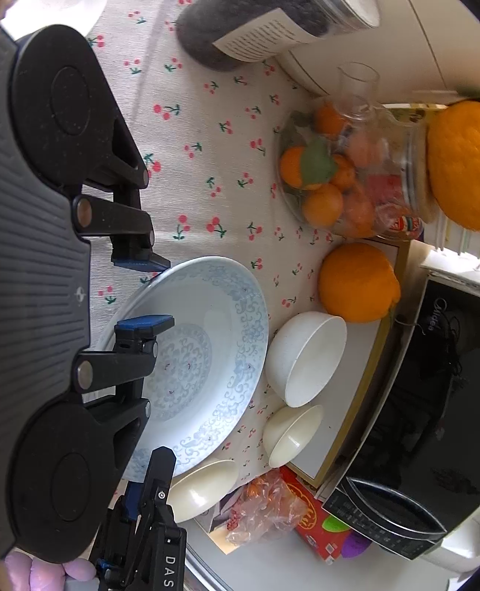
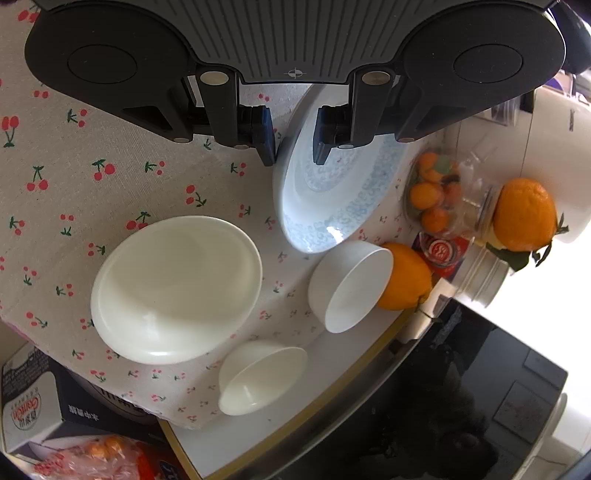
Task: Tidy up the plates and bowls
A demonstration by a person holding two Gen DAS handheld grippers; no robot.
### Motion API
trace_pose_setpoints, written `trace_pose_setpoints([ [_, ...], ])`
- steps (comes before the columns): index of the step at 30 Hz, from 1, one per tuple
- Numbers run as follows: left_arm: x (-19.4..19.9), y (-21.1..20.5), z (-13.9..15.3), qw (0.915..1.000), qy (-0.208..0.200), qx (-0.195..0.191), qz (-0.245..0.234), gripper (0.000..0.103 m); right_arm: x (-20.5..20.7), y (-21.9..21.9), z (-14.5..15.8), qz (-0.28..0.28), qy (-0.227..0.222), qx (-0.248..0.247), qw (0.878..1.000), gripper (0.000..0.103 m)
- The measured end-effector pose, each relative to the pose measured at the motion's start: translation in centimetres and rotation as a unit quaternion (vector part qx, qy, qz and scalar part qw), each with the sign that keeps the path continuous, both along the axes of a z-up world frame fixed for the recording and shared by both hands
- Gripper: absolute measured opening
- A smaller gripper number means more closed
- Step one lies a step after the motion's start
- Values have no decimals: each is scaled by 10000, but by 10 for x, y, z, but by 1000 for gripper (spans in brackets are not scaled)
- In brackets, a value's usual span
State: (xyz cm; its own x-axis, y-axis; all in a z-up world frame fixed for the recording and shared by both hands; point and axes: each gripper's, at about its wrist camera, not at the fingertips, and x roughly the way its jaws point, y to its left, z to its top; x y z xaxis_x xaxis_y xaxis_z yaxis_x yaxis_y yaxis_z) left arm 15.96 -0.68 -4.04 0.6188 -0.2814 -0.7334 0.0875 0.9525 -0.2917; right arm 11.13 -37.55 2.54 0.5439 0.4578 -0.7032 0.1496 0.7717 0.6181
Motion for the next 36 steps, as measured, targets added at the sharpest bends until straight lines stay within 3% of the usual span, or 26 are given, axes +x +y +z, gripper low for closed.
trace_pose_setpoints([
  [19,-40,2,31,9985,-283,230,-406,22,-33,-1,42,364,-101,-294,9989,22],
  [36,-89,7,38,9968,-145,260,-739,22,-91,-1,54,665,137,-484,9965,22],
])
